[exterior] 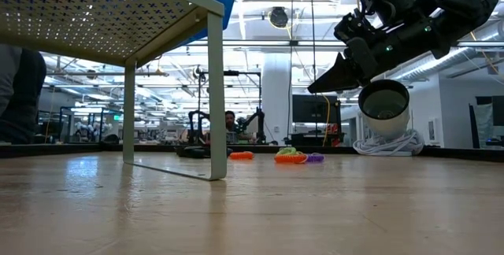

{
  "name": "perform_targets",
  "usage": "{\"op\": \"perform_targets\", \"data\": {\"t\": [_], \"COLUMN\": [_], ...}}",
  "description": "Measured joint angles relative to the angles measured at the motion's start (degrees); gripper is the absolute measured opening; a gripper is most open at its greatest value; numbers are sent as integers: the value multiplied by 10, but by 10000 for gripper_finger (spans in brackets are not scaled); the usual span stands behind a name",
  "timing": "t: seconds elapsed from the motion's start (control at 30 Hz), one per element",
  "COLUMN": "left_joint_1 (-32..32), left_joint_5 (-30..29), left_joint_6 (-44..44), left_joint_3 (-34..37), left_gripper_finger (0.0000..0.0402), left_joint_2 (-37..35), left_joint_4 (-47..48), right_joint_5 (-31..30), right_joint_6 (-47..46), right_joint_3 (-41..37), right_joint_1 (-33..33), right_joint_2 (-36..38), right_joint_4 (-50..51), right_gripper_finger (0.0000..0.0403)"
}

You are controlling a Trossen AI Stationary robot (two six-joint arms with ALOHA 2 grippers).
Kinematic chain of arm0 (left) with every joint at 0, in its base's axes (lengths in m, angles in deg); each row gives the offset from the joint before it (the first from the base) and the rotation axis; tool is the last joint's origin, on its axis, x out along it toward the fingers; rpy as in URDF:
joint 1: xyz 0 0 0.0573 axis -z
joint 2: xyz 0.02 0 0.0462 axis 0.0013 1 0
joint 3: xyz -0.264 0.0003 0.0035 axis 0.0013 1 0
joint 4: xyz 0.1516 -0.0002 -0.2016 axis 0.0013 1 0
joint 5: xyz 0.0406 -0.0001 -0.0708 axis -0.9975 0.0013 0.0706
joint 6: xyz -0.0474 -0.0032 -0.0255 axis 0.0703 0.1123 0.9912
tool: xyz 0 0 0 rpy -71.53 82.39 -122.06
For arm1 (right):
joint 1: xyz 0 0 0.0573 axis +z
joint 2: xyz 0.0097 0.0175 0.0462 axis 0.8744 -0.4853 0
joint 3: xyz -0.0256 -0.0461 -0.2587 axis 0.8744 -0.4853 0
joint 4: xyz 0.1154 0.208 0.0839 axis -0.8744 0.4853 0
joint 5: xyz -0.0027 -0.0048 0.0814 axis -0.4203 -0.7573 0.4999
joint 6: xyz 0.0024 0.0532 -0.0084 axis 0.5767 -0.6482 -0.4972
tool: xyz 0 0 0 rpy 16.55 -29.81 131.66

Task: Pick & Place Office Desk Supplies
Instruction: Put the black rubber band into the center blue basket on the shelf

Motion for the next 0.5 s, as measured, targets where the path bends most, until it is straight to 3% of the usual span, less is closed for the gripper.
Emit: {"op": "perform_targets", "data": {"t": [0.17,0.37,0.5], "left_joint_1": [-5,-4,0], "left_joint_5": [1,2,-55], "left_joint_6": [58,19,-17], "left_joint_3": [22,25,25], "left_gripper_finger": [131,171,183], "left_joint_2": [0,-3,-18], "left_joint_4": [38,39,35], "right_joint_5": [0,0,0], "right_joint_6": [0,0,0], "right_joint_3": [0,0,0], "right_joint_1": [0,0,0], "right_joint_2": [0,0,0], "right_joint_4": [0,0,0], "right_gripper_finger": [63,63,63]}}
